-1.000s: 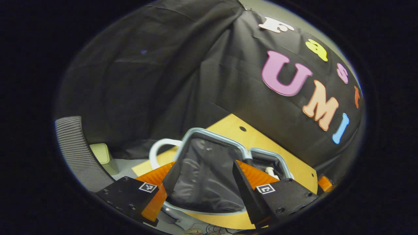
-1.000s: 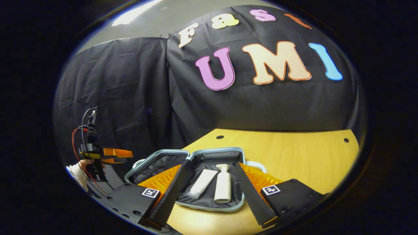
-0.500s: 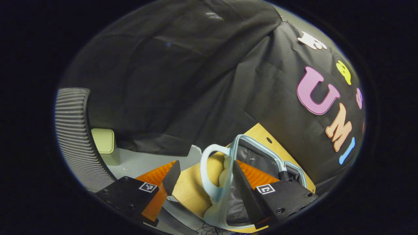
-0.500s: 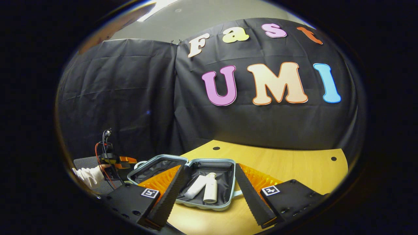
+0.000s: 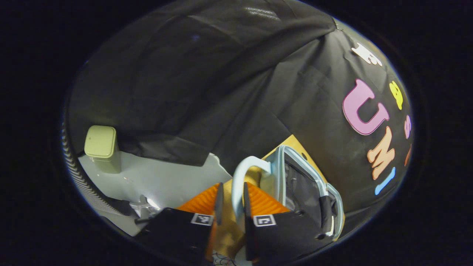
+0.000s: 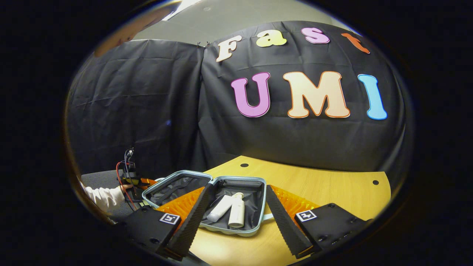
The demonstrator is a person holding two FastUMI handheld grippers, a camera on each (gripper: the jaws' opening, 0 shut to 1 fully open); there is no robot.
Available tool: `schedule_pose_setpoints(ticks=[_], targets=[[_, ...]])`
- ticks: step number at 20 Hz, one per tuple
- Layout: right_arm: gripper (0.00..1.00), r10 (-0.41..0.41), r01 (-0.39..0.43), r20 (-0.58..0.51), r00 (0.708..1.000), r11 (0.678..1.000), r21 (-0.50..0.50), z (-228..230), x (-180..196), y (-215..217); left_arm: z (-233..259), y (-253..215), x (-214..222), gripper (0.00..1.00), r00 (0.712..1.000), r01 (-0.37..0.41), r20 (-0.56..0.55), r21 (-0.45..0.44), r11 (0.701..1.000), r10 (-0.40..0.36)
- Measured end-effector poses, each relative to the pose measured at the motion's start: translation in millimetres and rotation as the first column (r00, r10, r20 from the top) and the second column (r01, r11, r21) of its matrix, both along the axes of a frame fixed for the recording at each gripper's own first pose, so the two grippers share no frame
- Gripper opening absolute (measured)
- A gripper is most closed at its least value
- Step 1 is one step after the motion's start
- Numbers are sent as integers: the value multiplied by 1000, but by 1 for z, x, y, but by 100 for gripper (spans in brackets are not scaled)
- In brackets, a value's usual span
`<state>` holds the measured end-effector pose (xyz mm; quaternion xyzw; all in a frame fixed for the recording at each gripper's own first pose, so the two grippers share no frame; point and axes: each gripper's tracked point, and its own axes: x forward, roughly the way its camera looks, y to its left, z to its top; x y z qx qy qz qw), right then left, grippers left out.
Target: First open the suitcase, pack the skin care products into it, and then close the suitcase.
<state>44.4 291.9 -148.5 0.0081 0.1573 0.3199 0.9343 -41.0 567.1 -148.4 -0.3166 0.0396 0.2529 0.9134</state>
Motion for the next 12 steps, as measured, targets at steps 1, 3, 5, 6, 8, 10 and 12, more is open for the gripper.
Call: schedule_pose_setpoints(ticks=[1, 3, 5, 6, 8, 10, 12], targets=[[98, 0, 0, 4, 1000, 1000, -7, -1, 0, -1, 3, 0, -1, 13, 1000, 7, 5, 1, 1000, -7], [98, -3, 3, 8, 1000, 1000, -13, -2, -1, -2, 7, 0, 3, 0, 1000, 17, 12, 4, 1000, -17], [98, -4, 4, 11, 1000, 1000, -10, 0, -1, -1, 11, -6, 1, 0, 1000, 22, -2, 10, 1000, -22], [98, -6, 6, 15, 1000, 1000, -12, 0, 0, -3, 16, -8, -1, 0, 1000, 23, -8, 19, 1000, -22], [94, -11, 11, 25, 1000, 1000, -23, 0, 1, -6, 35, -13, -6, 0, 1000, 16, 0, 47, 999, -16], [98, -17, 19, 38, 999, 999, -34, 2, 4, -9, 70, -26, -10, 0, 999, 16, 42, 76, 997, -19], [98, -28, 30, 50, 998, 999, -38, 5, 5, -13, 113, -49, -13, 0, 995, 33, 85, 129, 991, -45]])
